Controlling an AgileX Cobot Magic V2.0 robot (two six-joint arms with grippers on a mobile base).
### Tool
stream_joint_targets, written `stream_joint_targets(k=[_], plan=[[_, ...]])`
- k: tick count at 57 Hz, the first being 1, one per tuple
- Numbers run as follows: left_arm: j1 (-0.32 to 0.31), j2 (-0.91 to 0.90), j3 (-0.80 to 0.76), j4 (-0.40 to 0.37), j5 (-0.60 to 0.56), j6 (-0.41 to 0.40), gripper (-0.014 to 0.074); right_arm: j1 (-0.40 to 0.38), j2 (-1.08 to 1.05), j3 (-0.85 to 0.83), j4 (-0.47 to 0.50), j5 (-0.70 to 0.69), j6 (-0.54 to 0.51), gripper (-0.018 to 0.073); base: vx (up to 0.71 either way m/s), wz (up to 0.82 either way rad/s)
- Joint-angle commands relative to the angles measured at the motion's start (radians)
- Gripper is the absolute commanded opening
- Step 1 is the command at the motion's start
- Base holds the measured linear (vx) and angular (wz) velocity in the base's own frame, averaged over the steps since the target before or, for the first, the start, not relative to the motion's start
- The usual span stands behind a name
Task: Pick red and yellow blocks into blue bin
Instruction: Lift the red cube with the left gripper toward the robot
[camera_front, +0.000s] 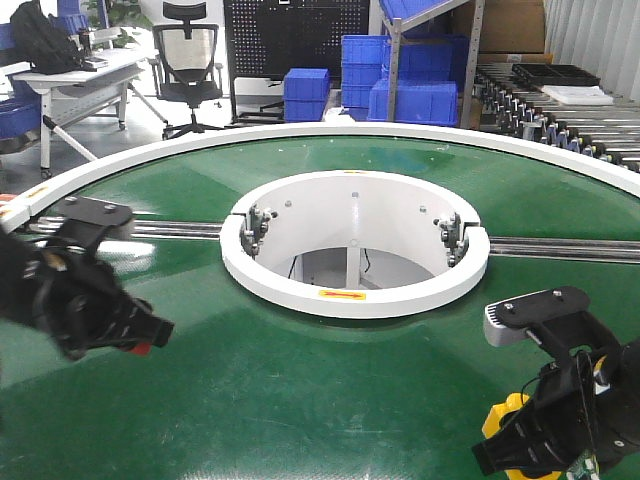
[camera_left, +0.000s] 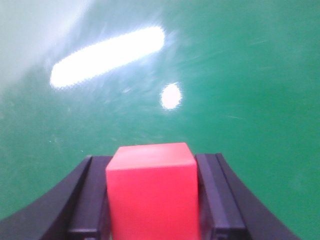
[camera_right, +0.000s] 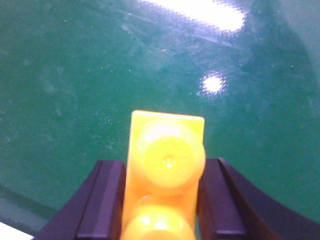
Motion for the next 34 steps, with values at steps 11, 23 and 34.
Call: stream_joint_targets(k=[11, 23, 34], plan=[[-0.008, -0.301, 0.213, -0.060, -0.117, 0.008, 0.0335, 0.000, -0.030, -0.025, -0.006, -0.041, -0.009, 0.0244, 0.00, 0.00], [-0.008, -0.459, 0.337, -0.099, -0.127, 0.007, 0.0335, 0.000, -0.030, -0.025, -0.006, -0.041, -0.009, 0.0244, 0.00, 0.00], [-0.007, -0.580, 0.419, -0.098, -0.128, 0.007, 0.0335, 0.000, -0.030, -0.025, -0.006, -0.041, -0.009, 0.0244, 0.00, 0.00]])
